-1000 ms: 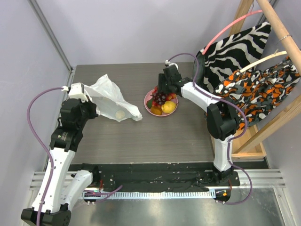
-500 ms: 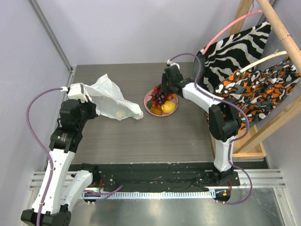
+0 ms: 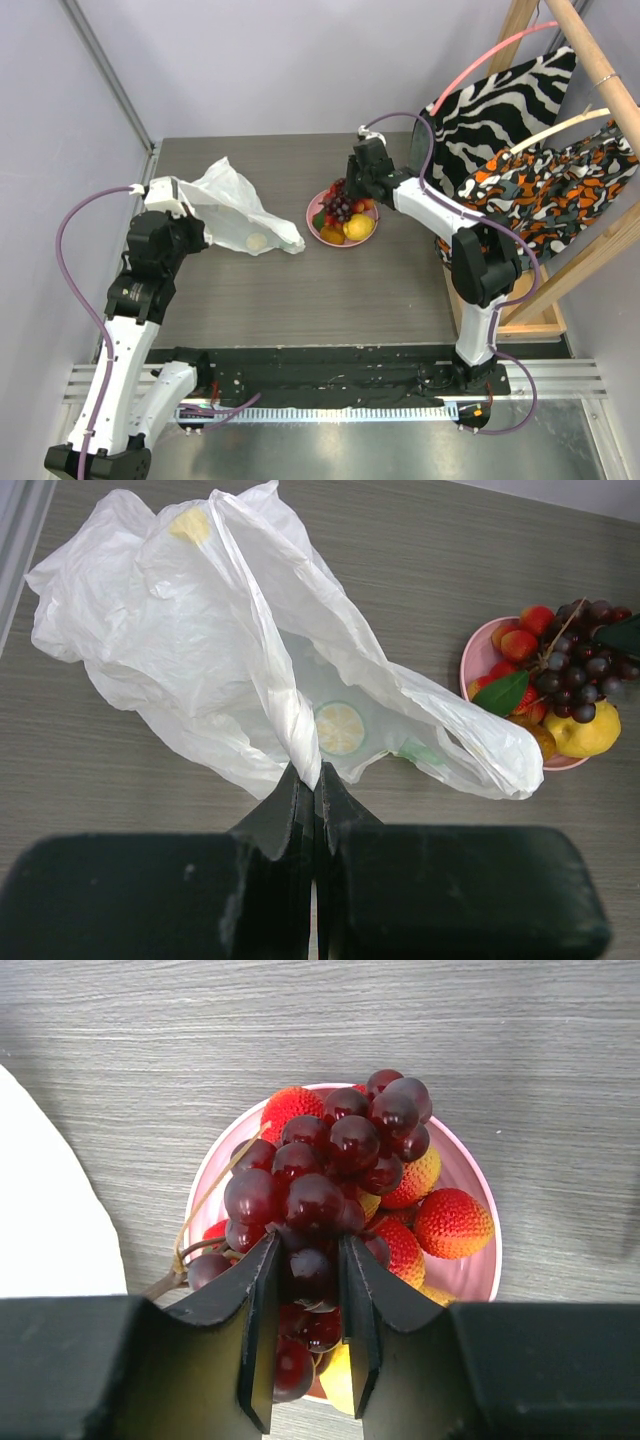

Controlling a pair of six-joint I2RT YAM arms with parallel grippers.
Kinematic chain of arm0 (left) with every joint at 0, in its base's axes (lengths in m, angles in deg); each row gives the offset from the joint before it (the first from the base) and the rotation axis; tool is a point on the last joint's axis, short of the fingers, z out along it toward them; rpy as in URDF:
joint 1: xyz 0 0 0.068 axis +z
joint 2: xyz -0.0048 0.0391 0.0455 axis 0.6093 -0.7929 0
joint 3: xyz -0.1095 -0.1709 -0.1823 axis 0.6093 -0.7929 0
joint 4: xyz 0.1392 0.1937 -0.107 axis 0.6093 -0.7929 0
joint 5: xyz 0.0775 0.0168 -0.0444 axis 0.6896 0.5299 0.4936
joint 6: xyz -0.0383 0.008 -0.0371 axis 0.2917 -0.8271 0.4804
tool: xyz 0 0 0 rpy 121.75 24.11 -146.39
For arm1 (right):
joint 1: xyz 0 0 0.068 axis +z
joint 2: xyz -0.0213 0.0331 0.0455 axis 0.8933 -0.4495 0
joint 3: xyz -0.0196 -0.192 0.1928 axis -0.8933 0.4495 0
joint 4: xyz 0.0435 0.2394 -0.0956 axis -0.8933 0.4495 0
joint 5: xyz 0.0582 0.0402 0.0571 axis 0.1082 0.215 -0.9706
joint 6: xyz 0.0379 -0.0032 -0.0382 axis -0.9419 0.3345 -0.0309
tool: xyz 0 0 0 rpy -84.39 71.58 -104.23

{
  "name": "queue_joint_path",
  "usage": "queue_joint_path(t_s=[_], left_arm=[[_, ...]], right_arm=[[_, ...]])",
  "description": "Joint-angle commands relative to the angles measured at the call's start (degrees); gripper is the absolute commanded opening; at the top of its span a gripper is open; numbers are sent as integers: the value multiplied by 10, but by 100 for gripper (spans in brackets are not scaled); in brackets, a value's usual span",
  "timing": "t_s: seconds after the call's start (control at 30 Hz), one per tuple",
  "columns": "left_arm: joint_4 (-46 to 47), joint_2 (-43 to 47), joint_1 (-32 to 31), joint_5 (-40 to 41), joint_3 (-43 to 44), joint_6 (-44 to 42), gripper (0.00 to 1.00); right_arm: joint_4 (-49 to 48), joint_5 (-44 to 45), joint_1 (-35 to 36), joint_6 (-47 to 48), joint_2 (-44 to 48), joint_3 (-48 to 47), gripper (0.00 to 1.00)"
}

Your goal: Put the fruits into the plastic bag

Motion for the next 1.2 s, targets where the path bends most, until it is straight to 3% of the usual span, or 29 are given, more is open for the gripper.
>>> queue_joint_path(t_s=[0.0, 0.27, 1.17], left_arm=[[26, 9, 3, -5, -3, -8, 0], [27, 10, 2, -4, -3, -8, 0], [28, 11, 2, -10, -3, -6, 0]], right_arm=[[-27, 1, 1, -2, 32, 0, 16], [-46, -14, 1, -11, 57, 17, 1], [-95, -23, 0, -22, 157, 63, 1]])
